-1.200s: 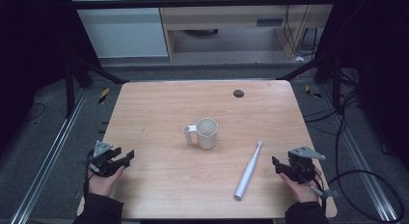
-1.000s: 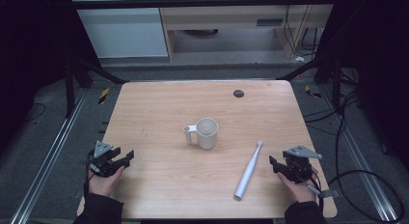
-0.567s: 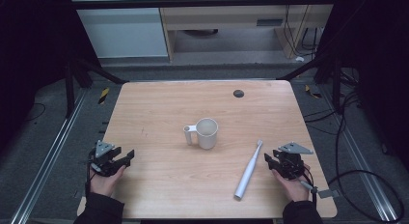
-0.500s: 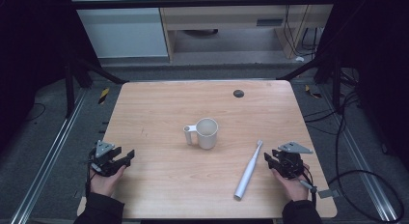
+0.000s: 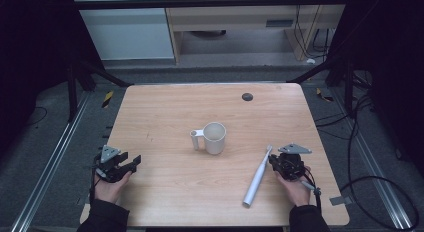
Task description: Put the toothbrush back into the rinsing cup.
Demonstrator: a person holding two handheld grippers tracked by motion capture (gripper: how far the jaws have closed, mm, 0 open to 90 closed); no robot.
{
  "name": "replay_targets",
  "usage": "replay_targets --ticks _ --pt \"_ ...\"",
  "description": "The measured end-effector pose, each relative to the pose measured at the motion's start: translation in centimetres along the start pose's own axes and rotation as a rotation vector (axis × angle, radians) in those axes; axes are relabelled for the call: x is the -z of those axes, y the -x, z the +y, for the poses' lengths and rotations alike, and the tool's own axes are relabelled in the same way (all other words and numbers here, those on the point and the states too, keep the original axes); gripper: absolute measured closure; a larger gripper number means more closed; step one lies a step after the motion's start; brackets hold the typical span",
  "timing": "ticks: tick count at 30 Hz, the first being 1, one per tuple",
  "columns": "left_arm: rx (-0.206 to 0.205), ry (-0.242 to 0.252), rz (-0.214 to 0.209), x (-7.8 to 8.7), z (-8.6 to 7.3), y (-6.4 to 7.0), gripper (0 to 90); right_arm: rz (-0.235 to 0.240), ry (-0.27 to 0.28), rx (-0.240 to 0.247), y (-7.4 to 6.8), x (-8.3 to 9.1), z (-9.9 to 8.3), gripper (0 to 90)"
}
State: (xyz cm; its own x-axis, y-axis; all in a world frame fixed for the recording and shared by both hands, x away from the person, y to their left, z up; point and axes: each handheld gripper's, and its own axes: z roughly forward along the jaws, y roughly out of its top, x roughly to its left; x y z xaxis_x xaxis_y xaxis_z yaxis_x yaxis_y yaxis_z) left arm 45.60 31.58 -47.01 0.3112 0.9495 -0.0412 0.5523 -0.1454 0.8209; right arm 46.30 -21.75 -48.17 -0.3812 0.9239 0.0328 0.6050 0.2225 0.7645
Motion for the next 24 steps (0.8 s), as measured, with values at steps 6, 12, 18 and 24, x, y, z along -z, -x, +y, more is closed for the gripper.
replay_targets --ticks 6,12,18,24 --pt "-0.002 -0.002 -0.004 0.0 0.0 0.0 44.0 0.015 -0.026 0.006 -0.3 -0.3 -0.3 89.0" --pt "-0.004 -0.008 -0.006 0.0 0.0 0.0 44.0 0.029 -0.050 0.006 -0.7 -0.6 -0.4 89.6" --pt "0.000 -0.008 -0.008 -0.1 0.0 0.2 43.9 0.029 -0.054 0.015 -0.7 -0.9 -0.5 89.6" --pt "-0.001 -0.011 -0.007 -0.1 0.0 0.2 43.9 0.033 -0.053 0.012 -0.7 -1.2 -0.4 89.8"
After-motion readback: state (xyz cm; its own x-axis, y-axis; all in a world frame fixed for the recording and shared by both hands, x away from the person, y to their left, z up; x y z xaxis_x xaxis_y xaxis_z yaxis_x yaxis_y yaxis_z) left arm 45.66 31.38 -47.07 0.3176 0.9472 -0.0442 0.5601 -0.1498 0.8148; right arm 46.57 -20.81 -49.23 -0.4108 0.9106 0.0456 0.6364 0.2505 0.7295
